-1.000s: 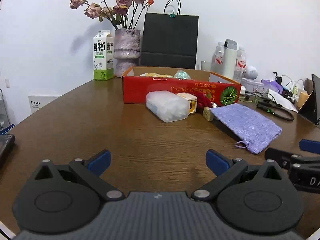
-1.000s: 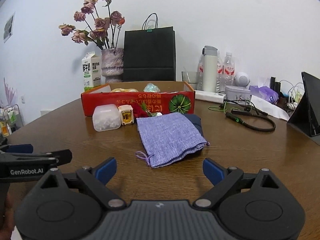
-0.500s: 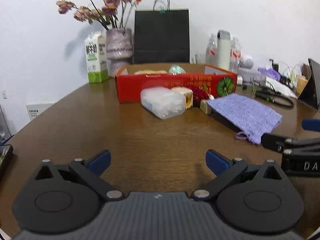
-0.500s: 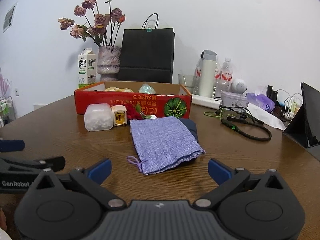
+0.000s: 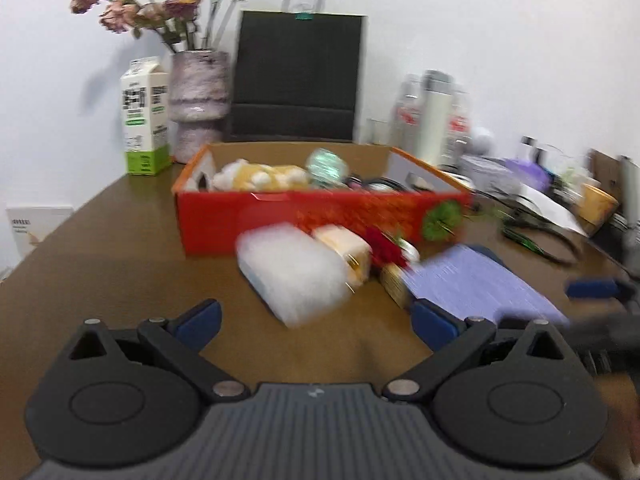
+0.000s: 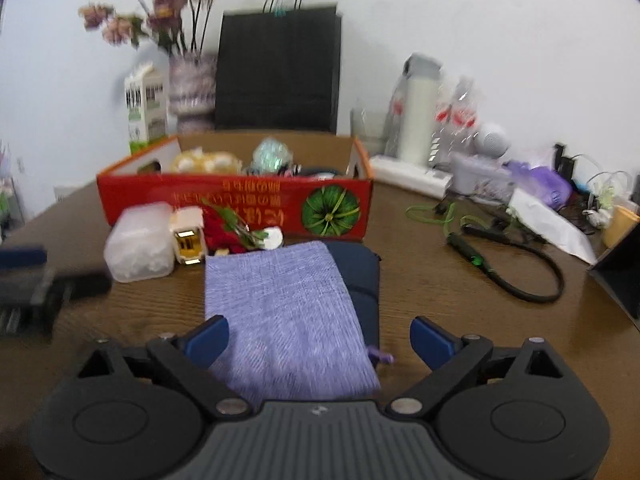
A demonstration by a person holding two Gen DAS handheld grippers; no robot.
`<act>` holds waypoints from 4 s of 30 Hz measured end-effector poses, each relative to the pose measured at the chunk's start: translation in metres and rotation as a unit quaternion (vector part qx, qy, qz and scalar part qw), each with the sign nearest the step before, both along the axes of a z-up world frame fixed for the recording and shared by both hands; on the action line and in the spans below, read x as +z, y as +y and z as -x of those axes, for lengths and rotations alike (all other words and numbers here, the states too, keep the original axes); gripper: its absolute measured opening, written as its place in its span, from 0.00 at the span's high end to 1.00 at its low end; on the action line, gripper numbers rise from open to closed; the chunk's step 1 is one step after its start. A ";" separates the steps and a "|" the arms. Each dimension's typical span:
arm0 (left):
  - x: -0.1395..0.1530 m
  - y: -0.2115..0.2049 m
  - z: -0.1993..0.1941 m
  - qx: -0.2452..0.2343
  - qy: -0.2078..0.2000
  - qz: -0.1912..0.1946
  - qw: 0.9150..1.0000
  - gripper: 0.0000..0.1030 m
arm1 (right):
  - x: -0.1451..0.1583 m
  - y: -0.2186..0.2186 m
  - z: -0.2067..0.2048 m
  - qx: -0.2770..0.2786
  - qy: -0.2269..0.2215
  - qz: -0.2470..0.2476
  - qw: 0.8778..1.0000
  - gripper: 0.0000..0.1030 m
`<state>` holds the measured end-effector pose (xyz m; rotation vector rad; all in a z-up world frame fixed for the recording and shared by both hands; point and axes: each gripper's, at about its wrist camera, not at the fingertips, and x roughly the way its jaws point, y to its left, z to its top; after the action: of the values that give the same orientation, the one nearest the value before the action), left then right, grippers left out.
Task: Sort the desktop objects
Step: 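Grasp the white plastic container with the left tool while the right tool grasps the purple cloth pouch, then lift the container with the left tool while the right tool lifts the pouch, then carry the container and pouch into the box and open both tools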
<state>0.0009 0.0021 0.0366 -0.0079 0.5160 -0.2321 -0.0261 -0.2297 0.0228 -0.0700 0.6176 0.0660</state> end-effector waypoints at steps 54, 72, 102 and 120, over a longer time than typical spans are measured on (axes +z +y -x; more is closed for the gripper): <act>-0.017 0.012 0.071 -0.033 0.071 0.050 0.996 0.09 | -0.002 0.007 0.083 0.037 0.025 -0.117 0.992 0.36; -0.009 0.046 0.074 0.017 0.054 0.056 0.997 0.33 | -0.023 0.082 0.069 0.098 0.035 -0.028 0.994 0.25; 0.017 0.040 0.098 0.001 0.002 0.063 0.998 0.35 | 0.037 0.031 0.105 0.039 -0.090 -0.065 0.993 0.94; 0.085 0.008 -0.134 0.003 0.029 0.086 0.996 0.35 | 0.081 -0.007 -0.118 0.033 -0.068 -0.132 0.988 0.93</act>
<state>0.1348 0.0106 0.1216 -0.1851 0.5527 -0.2712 0.0918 -0.2366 0.1034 0.1613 0.4667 0.2044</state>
